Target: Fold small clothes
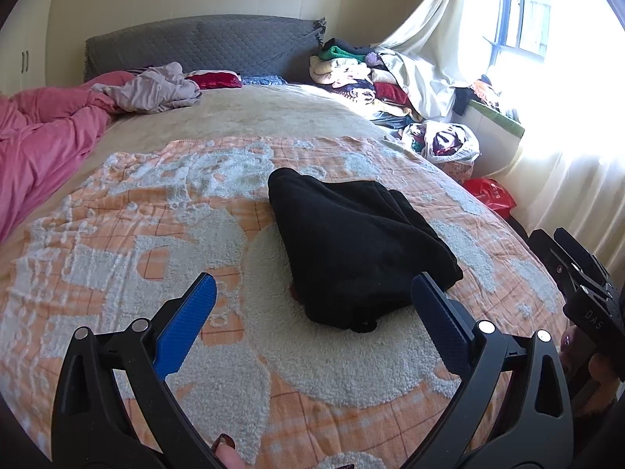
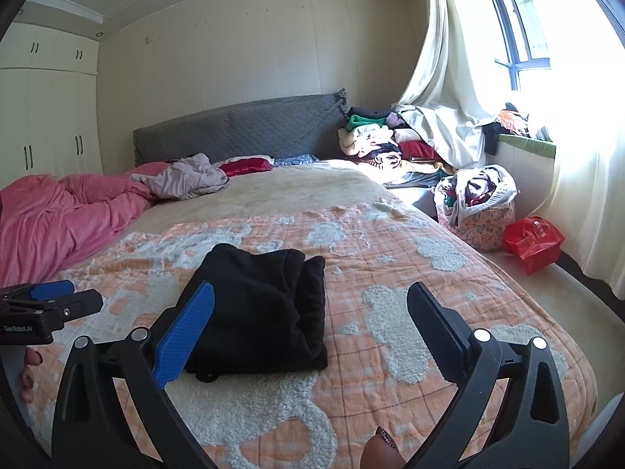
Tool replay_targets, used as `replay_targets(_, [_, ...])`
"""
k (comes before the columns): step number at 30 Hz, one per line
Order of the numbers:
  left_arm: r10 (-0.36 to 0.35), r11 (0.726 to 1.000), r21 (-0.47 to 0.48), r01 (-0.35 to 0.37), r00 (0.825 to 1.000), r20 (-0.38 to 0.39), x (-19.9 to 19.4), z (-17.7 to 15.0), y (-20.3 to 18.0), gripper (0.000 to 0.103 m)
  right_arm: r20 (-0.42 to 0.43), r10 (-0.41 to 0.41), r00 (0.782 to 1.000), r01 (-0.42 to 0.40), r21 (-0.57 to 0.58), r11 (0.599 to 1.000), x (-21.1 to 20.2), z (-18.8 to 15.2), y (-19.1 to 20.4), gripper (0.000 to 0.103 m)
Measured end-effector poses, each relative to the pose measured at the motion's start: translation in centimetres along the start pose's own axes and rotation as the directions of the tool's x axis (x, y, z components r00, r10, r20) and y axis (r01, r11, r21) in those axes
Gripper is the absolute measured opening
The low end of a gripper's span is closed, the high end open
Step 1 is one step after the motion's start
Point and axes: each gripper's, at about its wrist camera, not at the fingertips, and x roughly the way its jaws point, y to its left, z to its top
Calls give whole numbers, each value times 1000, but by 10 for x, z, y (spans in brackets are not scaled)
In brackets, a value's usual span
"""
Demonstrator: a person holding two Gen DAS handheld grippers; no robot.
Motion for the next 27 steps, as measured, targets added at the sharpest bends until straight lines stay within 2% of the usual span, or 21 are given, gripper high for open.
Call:
replay_targets(15, [16, 999, -43, -17, 1000, -26, -16, -41, 37, 94, -43, -4, 999, 3, -23, 1000, -28, -33, 27, 98])
replay_targets(21, [9, 998, -55, -12, 998, -54, -15, -62, 49, 94, -108, -22, 994, 16, -58, 998, -21, -56, 37, 98])
replay_targets(27, [29, 996, -77, -36, 996, -89, -8, -77, 59, 93, -175, -44, 984, 40, -23, 999, -9, -93, 38, 98])
